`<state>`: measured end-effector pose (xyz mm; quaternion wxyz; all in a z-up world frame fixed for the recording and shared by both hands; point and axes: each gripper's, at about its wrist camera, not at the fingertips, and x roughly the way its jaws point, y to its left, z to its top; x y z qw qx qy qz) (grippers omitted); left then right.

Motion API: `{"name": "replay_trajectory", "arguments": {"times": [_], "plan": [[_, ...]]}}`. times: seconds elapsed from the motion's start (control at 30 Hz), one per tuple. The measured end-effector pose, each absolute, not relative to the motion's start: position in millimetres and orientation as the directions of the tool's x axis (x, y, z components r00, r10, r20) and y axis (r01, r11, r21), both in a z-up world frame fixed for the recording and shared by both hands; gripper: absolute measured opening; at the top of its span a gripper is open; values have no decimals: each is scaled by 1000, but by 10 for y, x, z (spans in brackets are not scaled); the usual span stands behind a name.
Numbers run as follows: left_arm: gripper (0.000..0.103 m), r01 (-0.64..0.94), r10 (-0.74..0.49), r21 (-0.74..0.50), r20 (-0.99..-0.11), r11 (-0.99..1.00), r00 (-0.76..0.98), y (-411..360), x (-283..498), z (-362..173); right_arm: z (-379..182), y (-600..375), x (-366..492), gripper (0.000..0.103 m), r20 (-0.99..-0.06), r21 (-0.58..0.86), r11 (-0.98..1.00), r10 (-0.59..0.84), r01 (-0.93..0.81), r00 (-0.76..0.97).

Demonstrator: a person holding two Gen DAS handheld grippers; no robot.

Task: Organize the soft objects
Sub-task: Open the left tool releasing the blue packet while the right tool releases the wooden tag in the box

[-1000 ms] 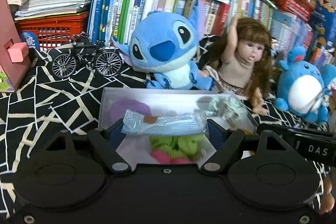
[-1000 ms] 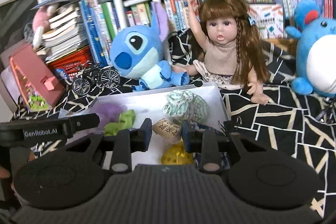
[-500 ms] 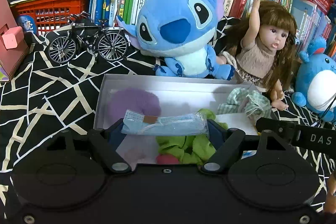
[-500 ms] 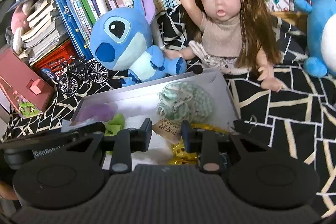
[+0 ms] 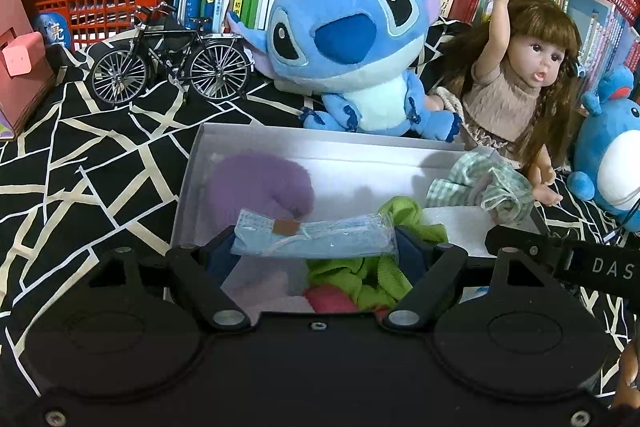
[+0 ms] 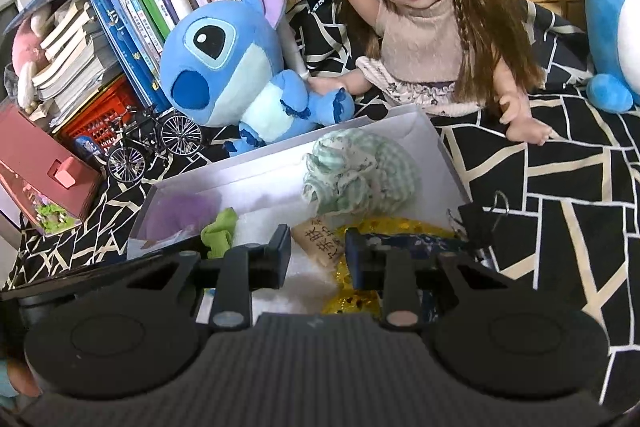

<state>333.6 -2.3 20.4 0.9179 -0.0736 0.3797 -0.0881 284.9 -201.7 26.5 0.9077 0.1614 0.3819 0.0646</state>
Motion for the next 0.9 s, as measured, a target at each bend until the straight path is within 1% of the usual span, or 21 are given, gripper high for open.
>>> {"name": "replay_trajectory", "arguments": {"times": [0.57,0.63,0.7,0.8,0.9], "plan": [[80,86,-214,-214,-695,973,686,14,3353,136,287,-1997,2836,37,-667,350,937,246,5,703],[81,86,-211,-210,-694,974,688,9,3347,141,292,-1997,2830,41,-666,350,937,248,1,704],[81,84,-206,-207,-694,975,690,1,3340,146,296,-1995,2823,50,-662,350,937,250,-3,706],[83,81,-203,-205,-695,975,690,0,3335,151,305,-1990,2809,55,-660,350,937,252,-8,708],[84,76,-202,-207,-697,975,688,11,3334,155,322,-1982,2795,56,-656,348,937,255,-15,710]]}}
